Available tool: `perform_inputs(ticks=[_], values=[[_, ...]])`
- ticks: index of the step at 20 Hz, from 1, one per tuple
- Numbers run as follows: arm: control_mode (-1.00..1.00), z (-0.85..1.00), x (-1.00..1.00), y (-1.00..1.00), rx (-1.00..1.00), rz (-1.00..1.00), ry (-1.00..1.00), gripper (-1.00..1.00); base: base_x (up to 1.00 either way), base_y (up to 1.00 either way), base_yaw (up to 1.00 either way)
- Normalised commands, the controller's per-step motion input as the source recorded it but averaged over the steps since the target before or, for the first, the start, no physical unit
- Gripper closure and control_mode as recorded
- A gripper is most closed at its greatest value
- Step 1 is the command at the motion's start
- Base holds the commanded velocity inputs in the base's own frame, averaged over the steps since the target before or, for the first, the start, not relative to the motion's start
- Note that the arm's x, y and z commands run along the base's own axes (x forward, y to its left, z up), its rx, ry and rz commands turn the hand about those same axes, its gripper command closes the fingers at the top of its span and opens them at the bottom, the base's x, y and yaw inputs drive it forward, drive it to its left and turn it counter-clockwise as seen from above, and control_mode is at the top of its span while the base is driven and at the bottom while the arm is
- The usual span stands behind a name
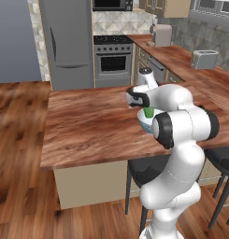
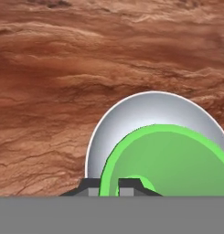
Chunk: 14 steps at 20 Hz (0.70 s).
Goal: Place the cup inside the bowl on the dining table and move the bowl to any counter.
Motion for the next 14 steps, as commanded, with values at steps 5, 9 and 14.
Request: perform_inputs(ticks=[5, 9, 14], values=[[-1.00, 0.00, 0.05, -0.35, 0.03, 0.00, 0.00, 1.00, 0.00, 0.00, 0.00], [-1.00, 0.00, 0.02, -0.24, 0.08, 0.00, 0.00, 1.00, 0.00, 0.00, 0.00], [-1.00, 0.00, 0.01, -0.17, 0.06, 0.00, 0.00, 1.00, 0.00, 0.00, 0.00]])
